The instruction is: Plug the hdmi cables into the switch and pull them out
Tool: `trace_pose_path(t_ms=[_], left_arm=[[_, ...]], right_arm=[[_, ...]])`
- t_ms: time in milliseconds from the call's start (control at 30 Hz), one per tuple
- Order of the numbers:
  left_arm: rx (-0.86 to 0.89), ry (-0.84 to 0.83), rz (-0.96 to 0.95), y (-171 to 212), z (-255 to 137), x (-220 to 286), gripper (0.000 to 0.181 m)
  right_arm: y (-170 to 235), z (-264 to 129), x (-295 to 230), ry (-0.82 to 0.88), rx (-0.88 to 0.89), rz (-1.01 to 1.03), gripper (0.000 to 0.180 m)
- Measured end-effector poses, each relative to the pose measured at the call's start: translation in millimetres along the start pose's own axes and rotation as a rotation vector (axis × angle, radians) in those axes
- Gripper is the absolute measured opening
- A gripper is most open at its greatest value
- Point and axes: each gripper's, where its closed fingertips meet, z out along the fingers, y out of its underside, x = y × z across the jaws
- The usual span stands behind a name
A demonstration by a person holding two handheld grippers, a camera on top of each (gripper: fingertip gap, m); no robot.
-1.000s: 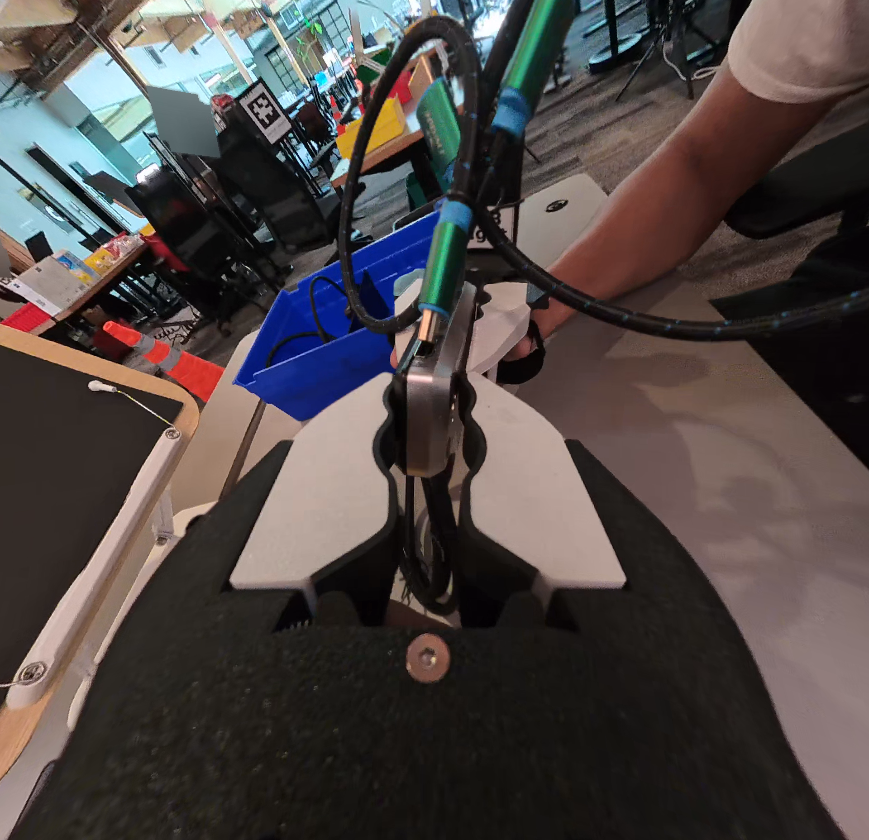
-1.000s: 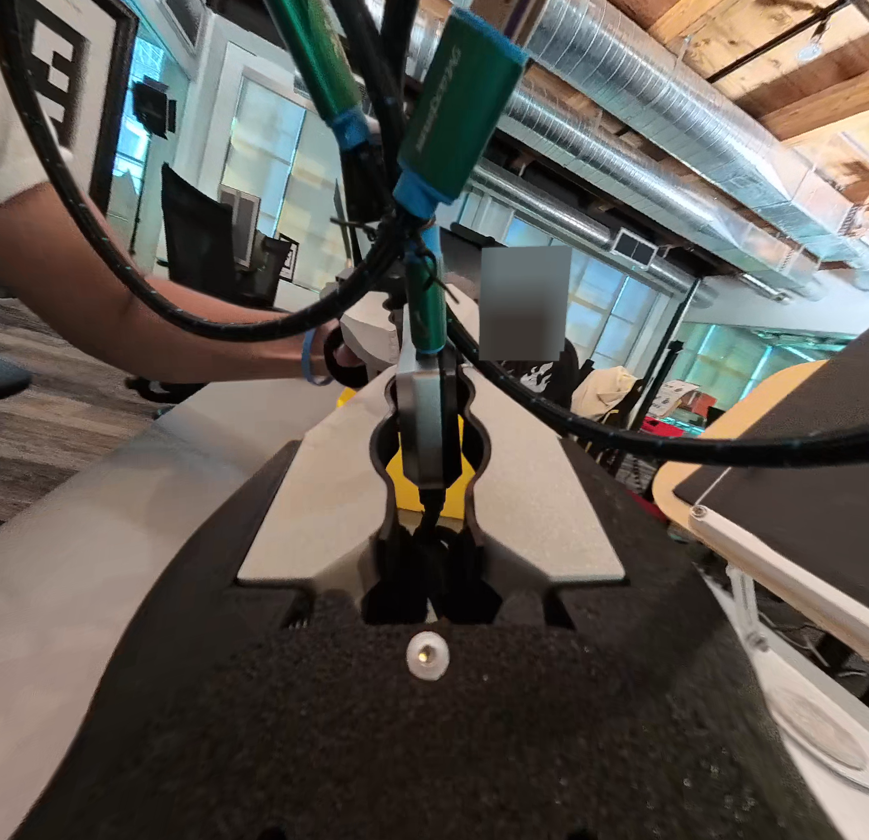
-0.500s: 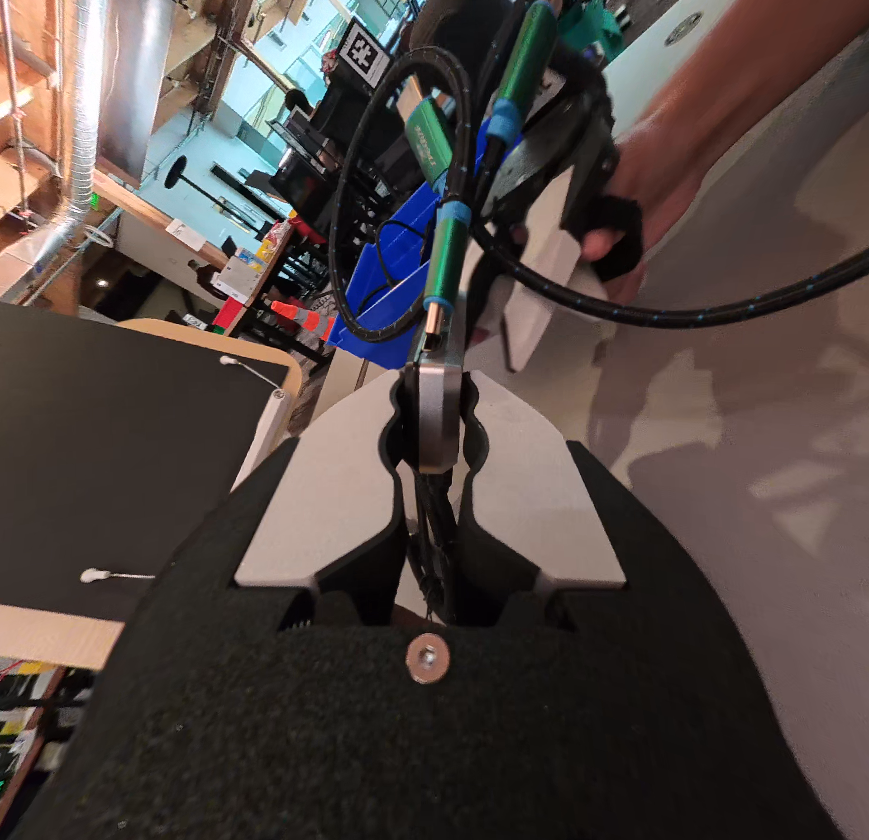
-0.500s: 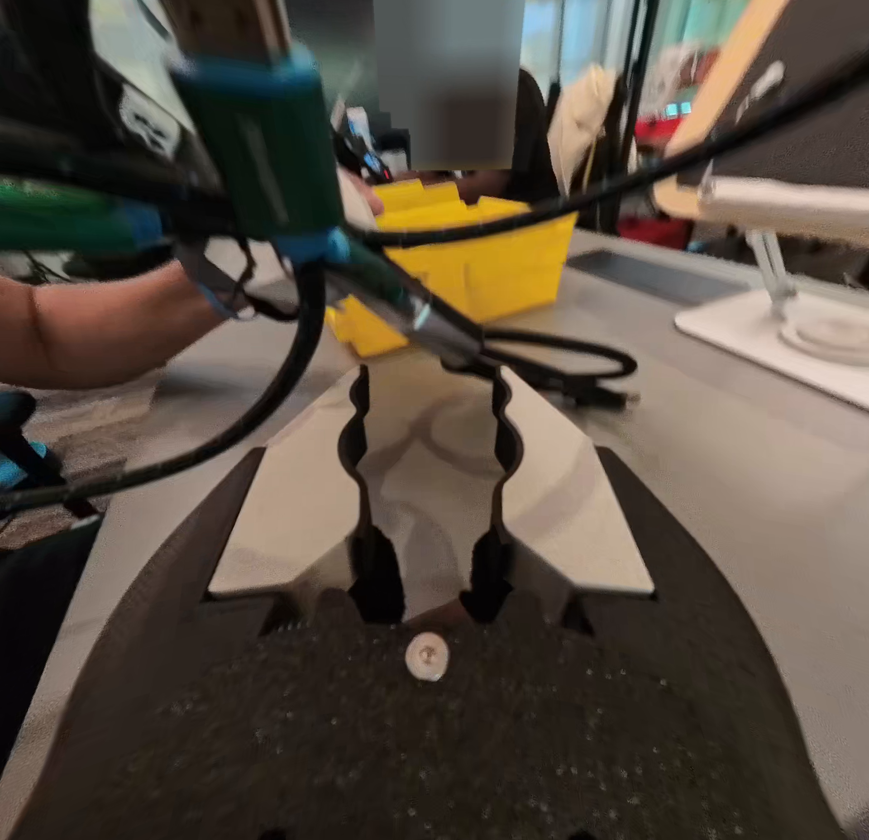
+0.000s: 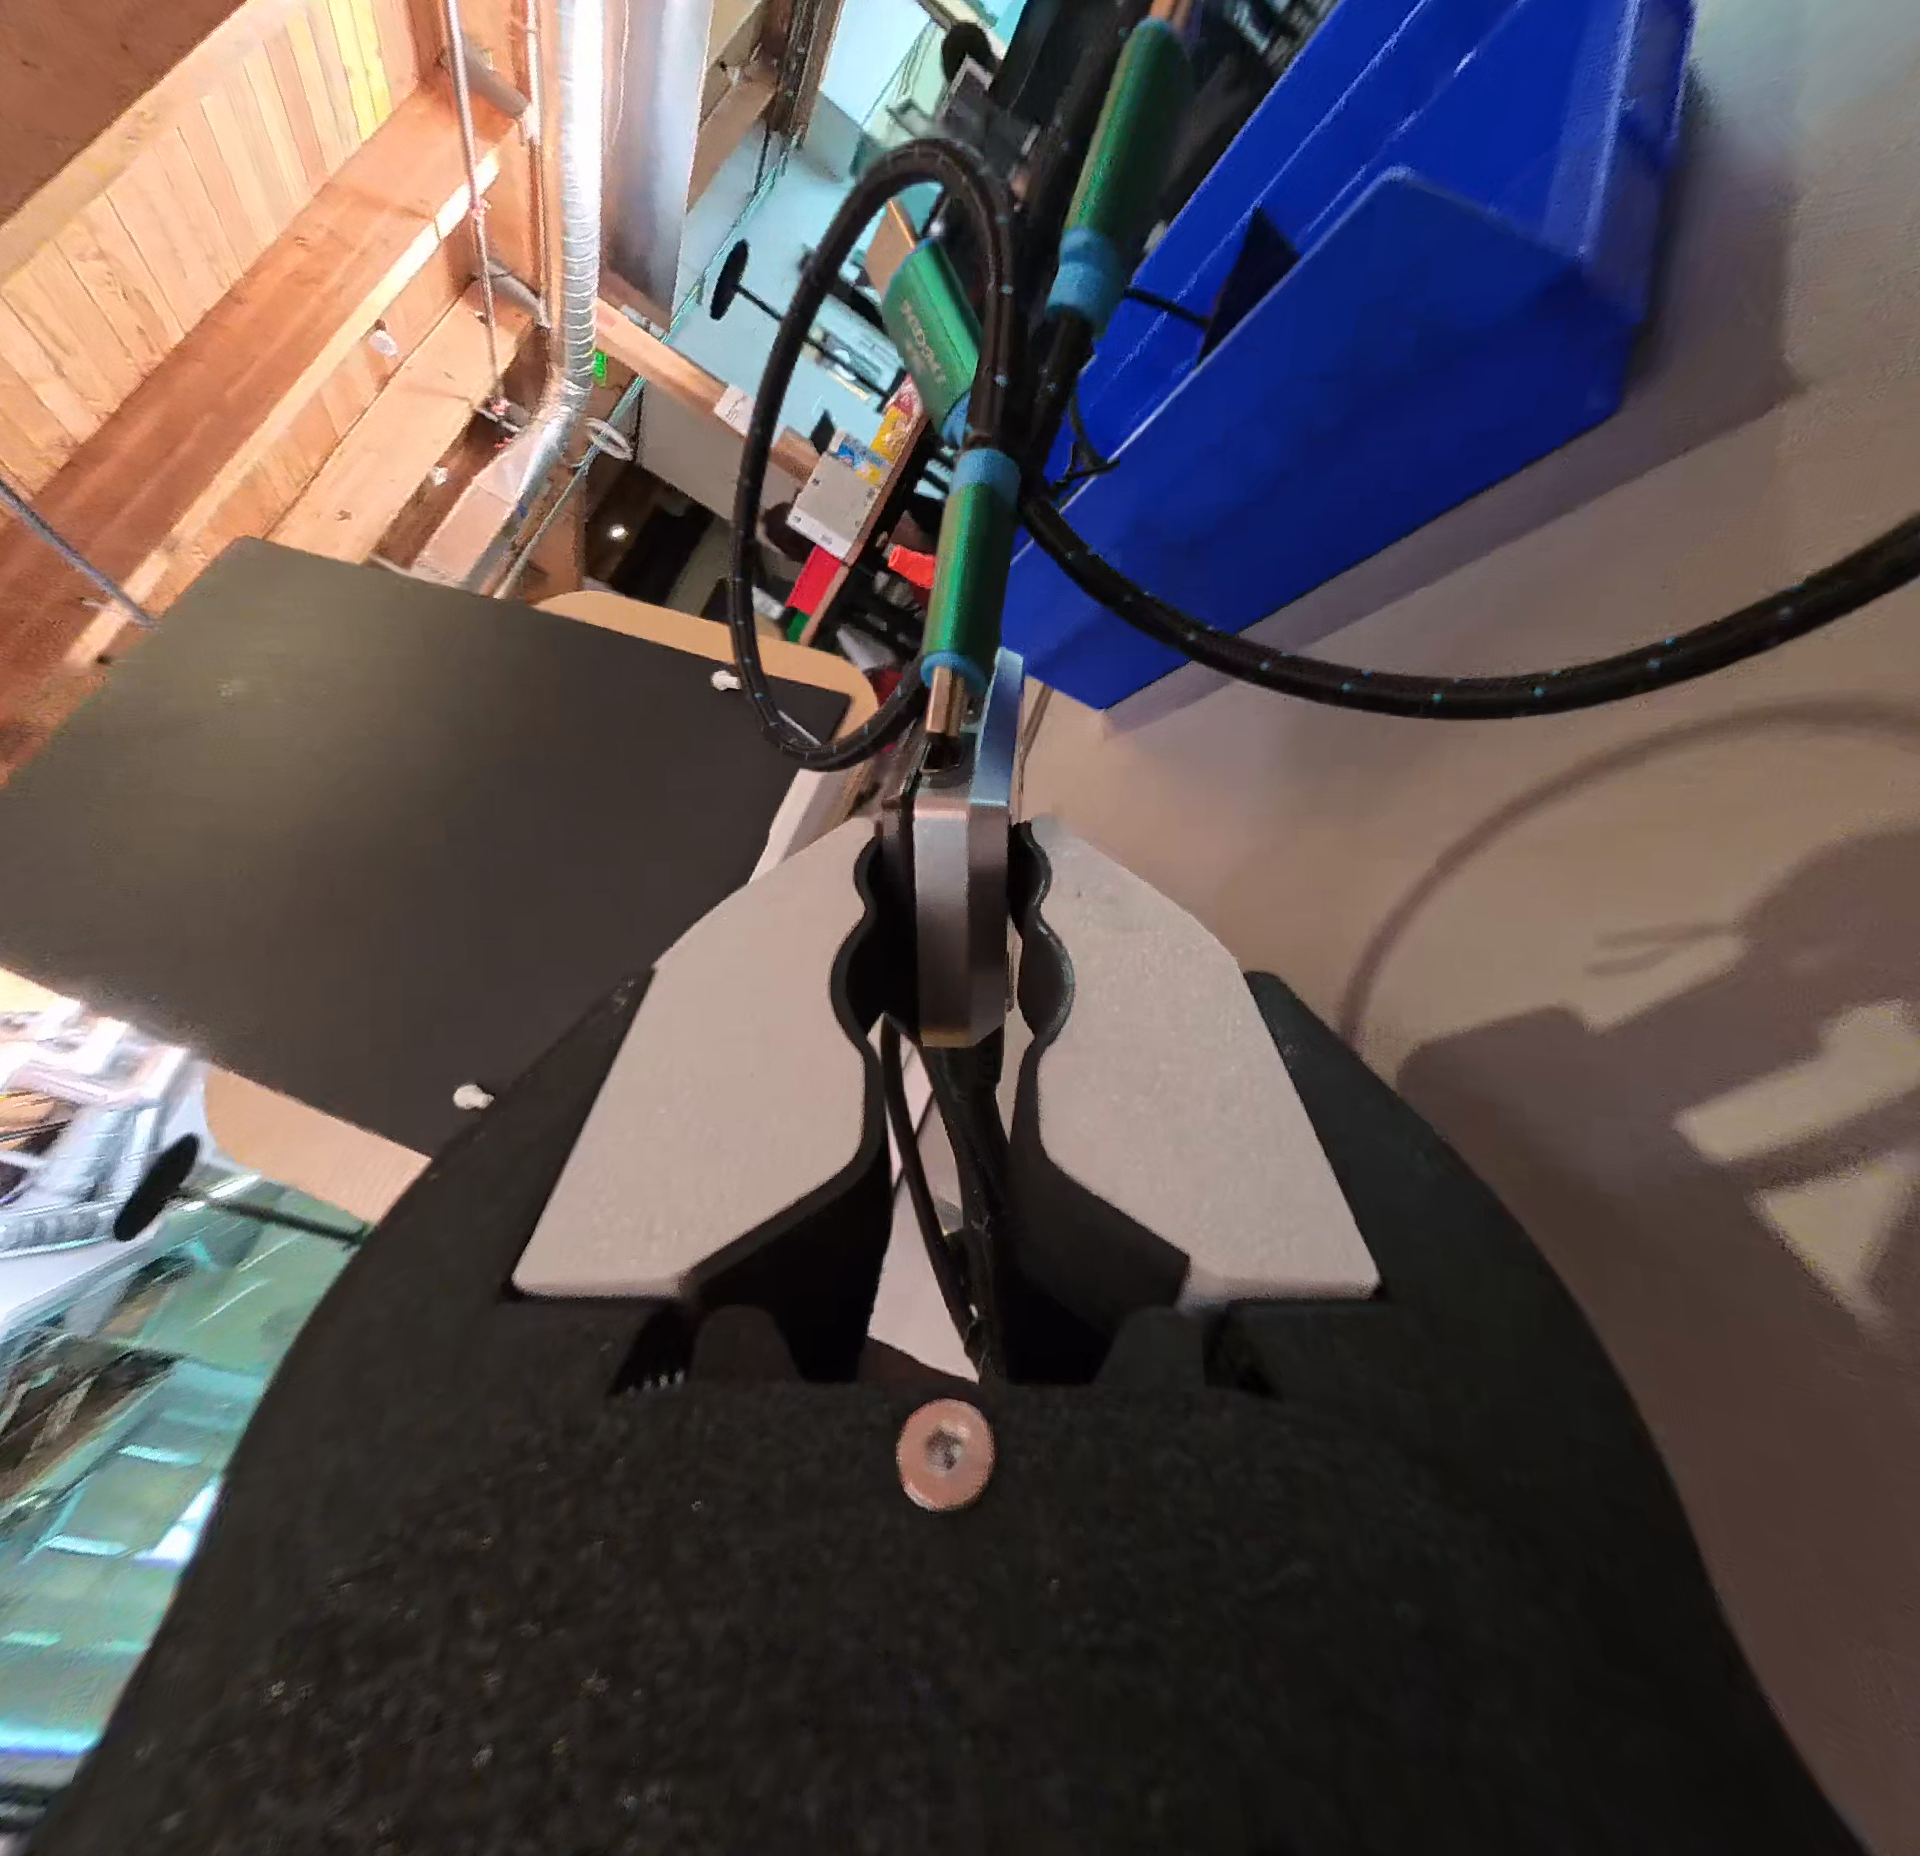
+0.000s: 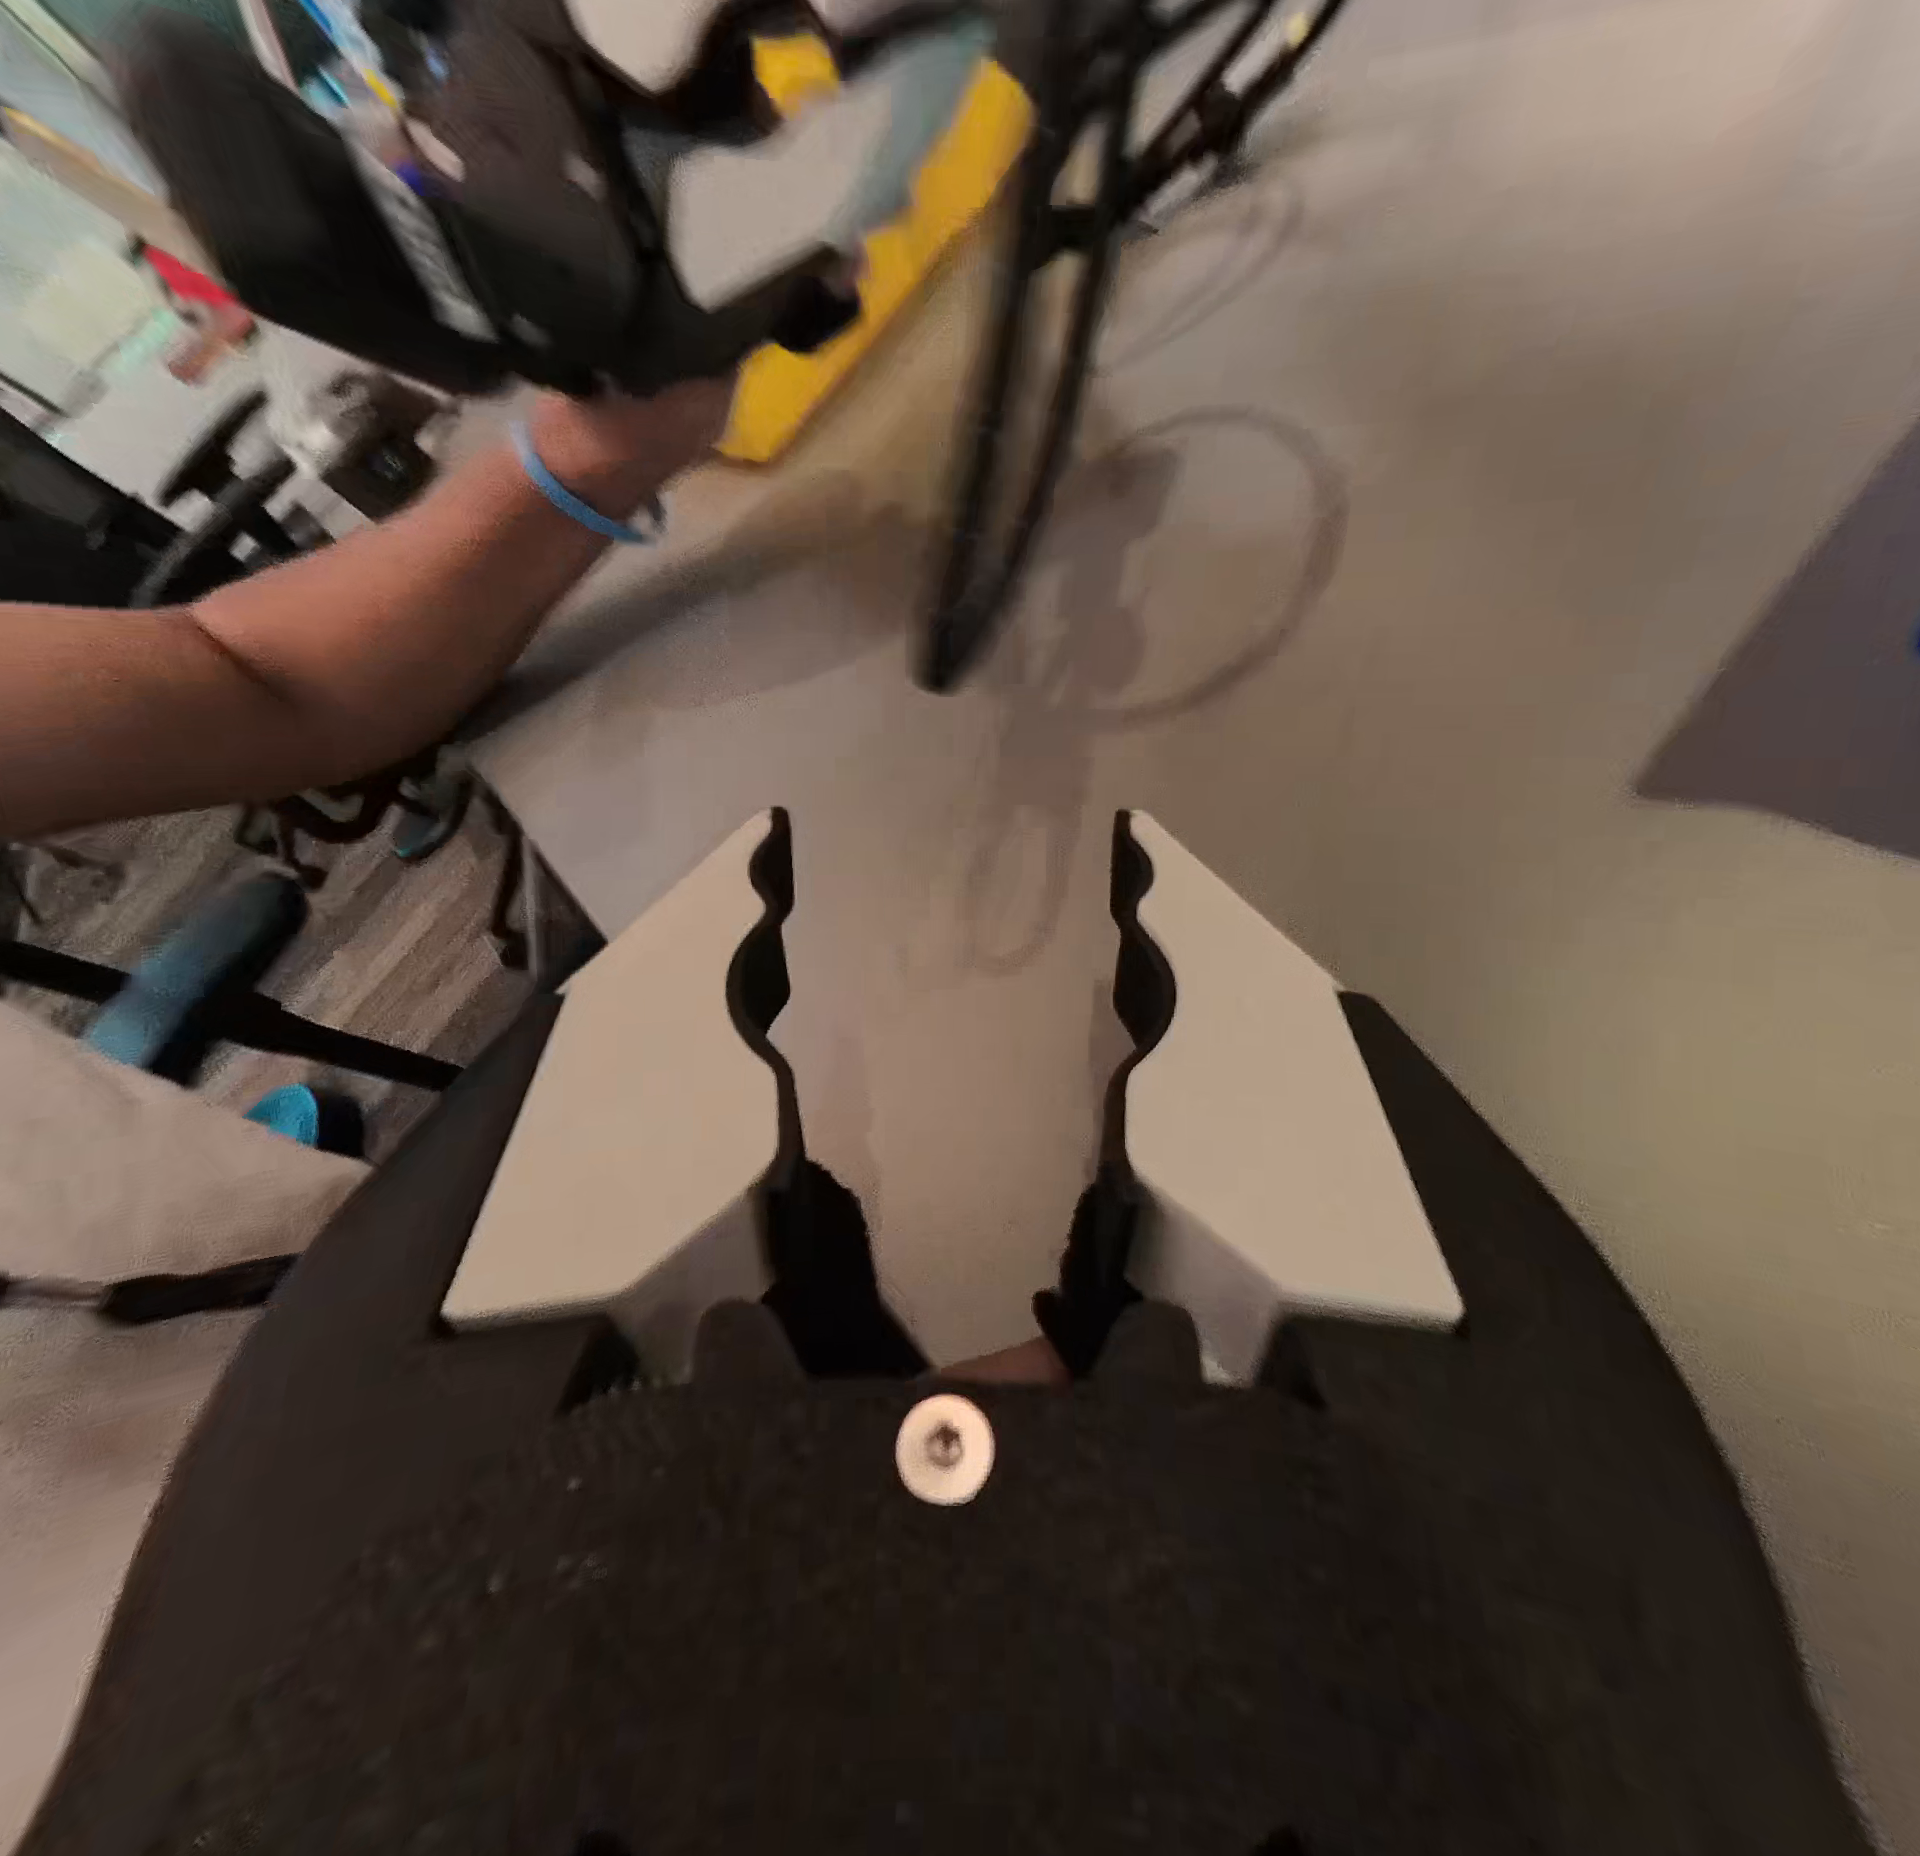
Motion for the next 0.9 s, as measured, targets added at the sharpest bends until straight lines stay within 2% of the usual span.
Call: trace_pose_path(t_ms=[67, 133, 167, 233, 333, 467, 567, 600, 667, 767, 833, 900], left_arm=[[-0.014, -0.029, 0.021, 1.9, 3.8, 5.8, 0.021], [-0.014, -0.043, 0.027, 1.6, 4.6, 11.3, 0.022], [-0.013, -0.048, 0.026, 1.3, 4.2, 13.3, 0.021], [-0.011, -0.058, 0.017, 1.2, 2.8, 16.1, 0.022], [-0.017, -0.062, 0.011, 1.0, 0.1, 21.0, 0.021], [-0.016, -0.070, 0.002, -4.1, -3.2, 24.1, 0.021], [-0.010, -0.073, 0.005, -8.0, -4.3, 25.6, 0.021], [-0.006, -0.073, -0.001, -8.6, -4.4, 25.6, 0.021], [-0.008, -0.072, -0.011, -8.7, -4.5, 25.4, 0.021], [-0.010, -0.065, -0.023, -8.6, -4.4, 26.7, 0.021], [-0.014, -0.062, -0.013, -8.5, -4.3, 28.6, 0.021], [-0.021, -0.046, -0.009, -7.2, -4.0, 32.4, 0.021]], right_arm=[[-21.8, -0.4, -29.7, -0.077, 0.110, 0.029, 0.061], [-48.6, 14.9, -60.2, -0.202, 0.241, 0.084, 0.061], [-60.6, 26.5, -62.0, -0.207, 0.308, 0.114, 0.062], [-82.3, 46.8, -49.7, -0.173, 0.453, 0.191, 0.062], [-98.8, 72.0, -24.3, -0.090, 0.574, 0.254, 0.064], [-118.9, 80.8, -4.4, 0.015, 0.701, 0.148, 0.064], [-127.2, 77.0, -2.4, -0.014, 0.758, 0.132, 0.060], [-128.0, 75.0, -1.4, -0.014, 0.768, 0.125, 0.058], [-129.6, 72.0, -2.3, -0.036, 0.780, 0.115, 0.042], [-131.1, 66.4, -1.3, 0.005, 0.790, 0.036, 0.000], [-134.4, 62.2, 1.0, 0.044, 0.800, 0.002, 0.000], [-127.4, 71.2, 2.6, 0.037, 0.718, 0.019, 0.000]])
